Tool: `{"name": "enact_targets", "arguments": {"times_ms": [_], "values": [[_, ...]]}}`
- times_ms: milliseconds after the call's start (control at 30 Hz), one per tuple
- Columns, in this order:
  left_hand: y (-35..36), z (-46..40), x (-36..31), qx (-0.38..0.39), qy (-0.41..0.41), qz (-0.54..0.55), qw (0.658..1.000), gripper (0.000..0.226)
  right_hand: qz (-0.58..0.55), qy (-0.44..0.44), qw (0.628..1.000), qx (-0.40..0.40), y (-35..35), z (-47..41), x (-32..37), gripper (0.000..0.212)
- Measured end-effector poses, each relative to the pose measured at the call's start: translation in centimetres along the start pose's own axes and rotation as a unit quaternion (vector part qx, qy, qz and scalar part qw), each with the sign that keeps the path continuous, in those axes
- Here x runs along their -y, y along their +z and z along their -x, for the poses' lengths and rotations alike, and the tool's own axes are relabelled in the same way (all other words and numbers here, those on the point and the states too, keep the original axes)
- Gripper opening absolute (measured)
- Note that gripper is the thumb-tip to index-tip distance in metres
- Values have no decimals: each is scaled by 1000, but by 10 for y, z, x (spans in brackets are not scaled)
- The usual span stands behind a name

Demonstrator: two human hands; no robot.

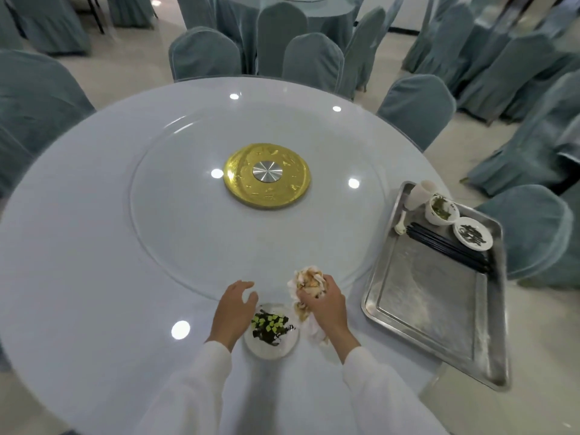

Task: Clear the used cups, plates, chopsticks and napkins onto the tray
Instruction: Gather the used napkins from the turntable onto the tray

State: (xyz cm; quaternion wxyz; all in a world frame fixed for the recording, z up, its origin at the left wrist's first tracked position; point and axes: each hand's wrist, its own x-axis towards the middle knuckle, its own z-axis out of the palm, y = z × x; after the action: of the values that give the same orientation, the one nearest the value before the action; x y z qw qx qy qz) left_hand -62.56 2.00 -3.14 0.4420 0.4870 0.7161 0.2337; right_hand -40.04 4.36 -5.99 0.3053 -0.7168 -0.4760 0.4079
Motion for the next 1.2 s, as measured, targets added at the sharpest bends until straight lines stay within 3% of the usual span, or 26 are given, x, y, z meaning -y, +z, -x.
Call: {"name": "enact_targets", "arguments": {"times_ms": [533, 833, 1200], "values": [[84, 15, -66, 101, 75, -18, 992, 32, -58, 37, 982, -177, -127, 23, -40, 40], [151, 1, -112, 165, 73, -90, 980, 29, -49, 80, 971, -218, -208, 3, -89, 36], [189, 0, -107, 129, 78, -100, 984, 23, -67, 93, 972, -203, -246, -56, -130, 46]]}}
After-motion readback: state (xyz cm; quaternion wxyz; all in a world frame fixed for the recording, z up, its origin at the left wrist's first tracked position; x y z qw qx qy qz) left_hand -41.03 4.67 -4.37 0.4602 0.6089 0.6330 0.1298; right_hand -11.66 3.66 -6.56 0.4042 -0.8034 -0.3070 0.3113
